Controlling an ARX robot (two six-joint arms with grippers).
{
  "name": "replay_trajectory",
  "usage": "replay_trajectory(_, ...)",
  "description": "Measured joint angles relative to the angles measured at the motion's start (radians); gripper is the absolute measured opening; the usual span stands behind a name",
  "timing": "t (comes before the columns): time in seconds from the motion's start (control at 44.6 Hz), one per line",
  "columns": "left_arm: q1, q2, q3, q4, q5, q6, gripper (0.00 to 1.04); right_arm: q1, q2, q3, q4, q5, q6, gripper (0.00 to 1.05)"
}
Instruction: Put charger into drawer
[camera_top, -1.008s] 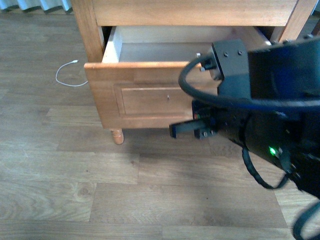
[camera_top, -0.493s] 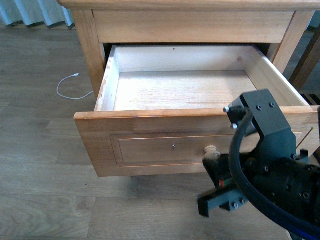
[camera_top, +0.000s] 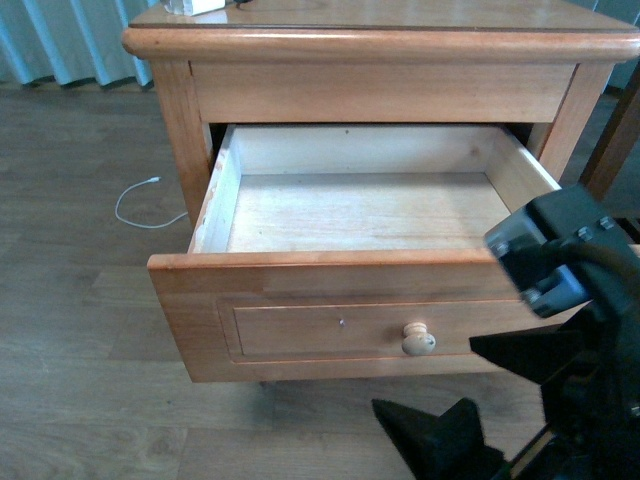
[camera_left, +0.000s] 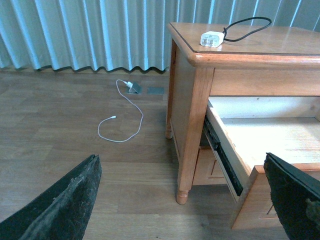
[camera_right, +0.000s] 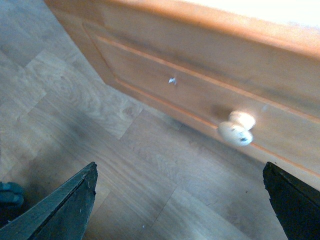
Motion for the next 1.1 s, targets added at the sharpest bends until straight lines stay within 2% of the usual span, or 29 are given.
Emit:
replay_trajectory(0.067,0.0,0.0,0.0,0.0,0.0,0.0,0.99,-0.028,-0.09,0.0,-0.053,-0.005,-0.01,0.96)
replay_trajectory(0.314,0.0,0.0,0.0,0.0,0.0,0.0,0.99,-0.159,-0.414,0.01,-0.254,-0.053,-0.013,0.96)
replay_trajectory(0.627,0.0,0.0,0.0,0.0,0.0,0.0,0.99,-0.385,-0.739,0.029,-0.46,-0.2,0.016,0.96)
replay_trajectory(0.896,0.0,0.0,0.0,0.0,0.0,0.0,0.99,-0.61,-0.894,0.031,-0.594,-0.336,0.042,0.96)
replay_trajectory(1.008,0.0,0.0,0.0,0.0,0.0,0.0,0.99,-0.694,-0.932,0.024,-0.602,-0.33,0.09,0.96)
replay_trajectory(1.098,0.0,0.0,0.0,0.0,0.0,0.0,0.99,-0.704,-0.932,0.02,-0.602,-0.328,0.109,0.96)
